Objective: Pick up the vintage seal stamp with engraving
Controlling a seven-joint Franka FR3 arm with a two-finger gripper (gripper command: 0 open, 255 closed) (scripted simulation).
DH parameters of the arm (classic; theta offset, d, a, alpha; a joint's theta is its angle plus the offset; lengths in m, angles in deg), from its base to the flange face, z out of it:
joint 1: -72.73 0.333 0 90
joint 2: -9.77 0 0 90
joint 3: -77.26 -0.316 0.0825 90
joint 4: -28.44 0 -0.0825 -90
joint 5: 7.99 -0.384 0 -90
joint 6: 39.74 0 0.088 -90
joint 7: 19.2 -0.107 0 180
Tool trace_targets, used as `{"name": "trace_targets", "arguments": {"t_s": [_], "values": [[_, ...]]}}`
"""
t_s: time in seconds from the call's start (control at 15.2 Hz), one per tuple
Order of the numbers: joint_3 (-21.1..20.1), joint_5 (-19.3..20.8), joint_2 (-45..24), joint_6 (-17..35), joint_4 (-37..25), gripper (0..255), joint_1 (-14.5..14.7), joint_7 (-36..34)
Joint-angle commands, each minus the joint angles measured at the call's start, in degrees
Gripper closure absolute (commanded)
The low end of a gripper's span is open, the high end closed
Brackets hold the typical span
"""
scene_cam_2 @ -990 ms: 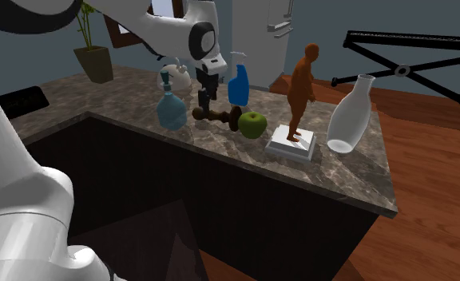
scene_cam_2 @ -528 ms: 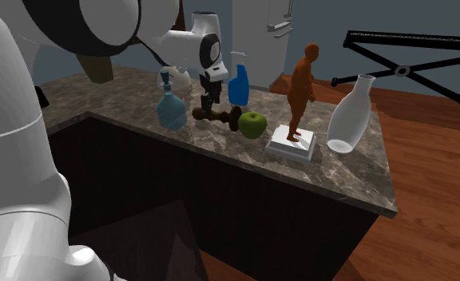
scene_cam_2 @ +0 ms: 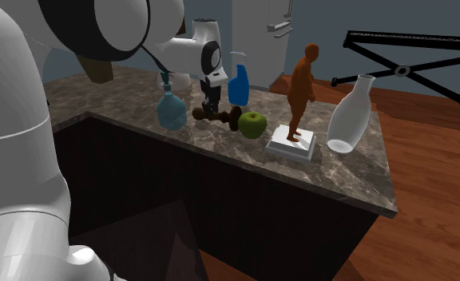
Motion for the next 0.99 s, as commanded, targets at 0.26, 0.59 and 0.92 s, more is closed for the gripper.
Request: {"name": "trace_targets", "arguments": {"t_s": [0.26,0.59,0.92], "values": [[0.0,0.0,-0.1,0.1,0.0,255,0.0,0.0],[-0.8,-1.7,1.7,-2.5,-1.2,255,-0.7,1.2],[-1.5,-3.5,3.6,-5.9,-3.2,255,-1.4,2.3]]}}
